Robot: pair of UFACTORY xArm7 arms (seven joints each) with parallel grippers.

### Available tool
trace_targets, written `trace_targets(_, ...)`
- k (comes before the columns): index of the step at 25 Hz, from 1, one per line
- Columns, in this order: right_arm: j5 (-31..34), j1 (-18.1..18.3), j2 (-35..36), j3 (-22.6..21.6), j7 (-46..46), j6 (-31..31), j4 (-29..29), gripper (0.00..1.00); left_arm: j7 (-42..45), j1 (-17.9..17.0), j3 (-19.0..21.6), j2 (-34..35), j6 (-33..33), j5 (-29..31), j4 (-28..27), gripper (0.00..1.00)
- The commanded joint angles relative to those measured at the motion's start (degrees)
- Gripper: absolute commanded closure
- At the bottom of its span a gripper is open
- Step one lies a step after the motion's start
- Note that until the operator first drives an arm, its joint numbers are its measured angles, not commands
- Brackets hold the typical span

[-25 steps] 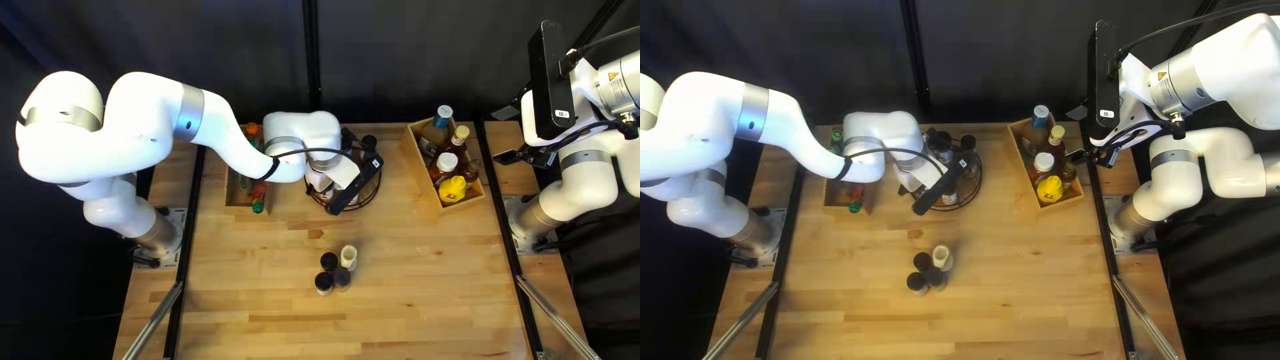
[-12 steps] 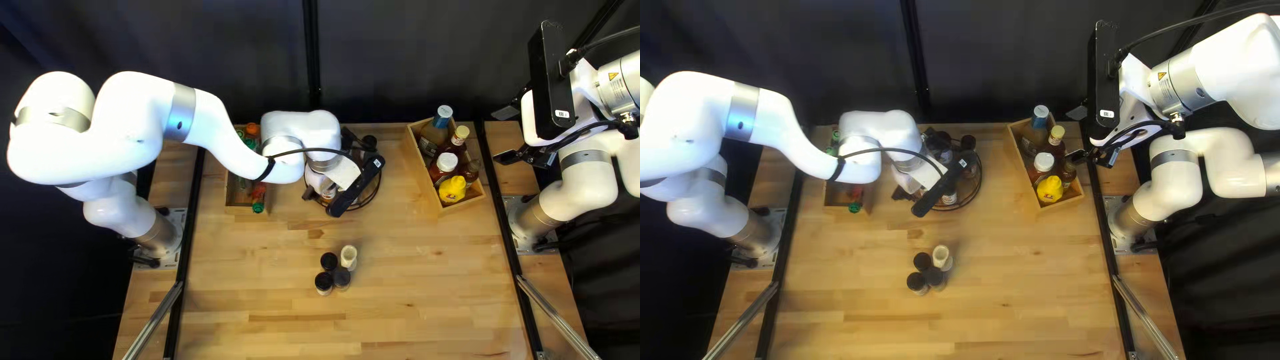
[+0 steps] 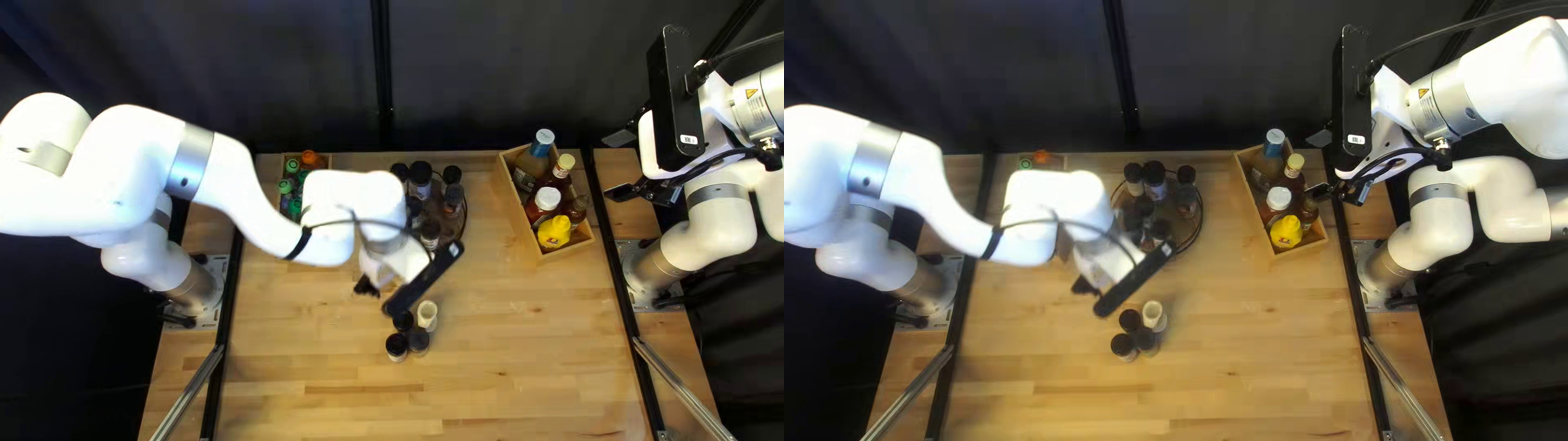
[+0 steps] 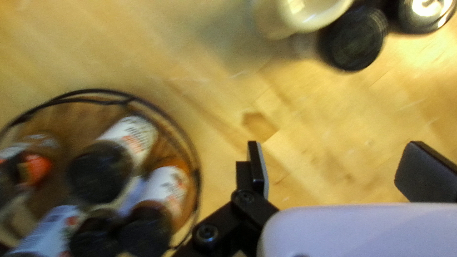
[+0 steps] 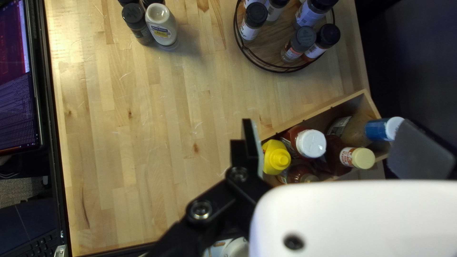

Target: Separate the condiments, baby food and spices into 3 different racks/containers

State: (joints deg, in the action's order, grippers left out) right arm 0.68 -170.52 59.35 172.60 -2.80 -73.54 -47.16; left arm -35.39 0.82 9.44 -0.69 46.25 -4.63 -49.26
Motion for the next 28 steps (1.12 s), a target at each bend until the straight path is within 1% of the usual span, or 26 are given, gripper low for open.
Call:
trace_targets(1,0.0,0.0,0.0,0.0,0.0,0.0,0.0,0.0,8.5,-2.3,1.0,-3.5,-5.7,3.9,3.4,0.0)
trace_targets(4,0.0,0.0,0.0,0.0,0.0,0.0,0.0,0.0,11.8,-3.4,0.7,-7.7,-7.3,6.8,1.4,0.0)
trace_targets(10,0.0,0.0,0.0,0.0,0.0,0.0,0.0,0.0,13.2,-3.7,0.0,-10.8,-8.2,8.9,-1.5,0.0)
trace_targets(19,0.0,0.0,0.0,0.0,0.0,0.0,0.0,0.0,13.6,-3.8,0.1,-10.7,-9.7,8.7,-2.1,0.0)
trace_targets(28,0.0,0.0,0.0,0.0,0.0,0.0,0.0,0.0,12.0,-3.1,0.7,-9.9,-12.4,5.8,-1.4,0.0)
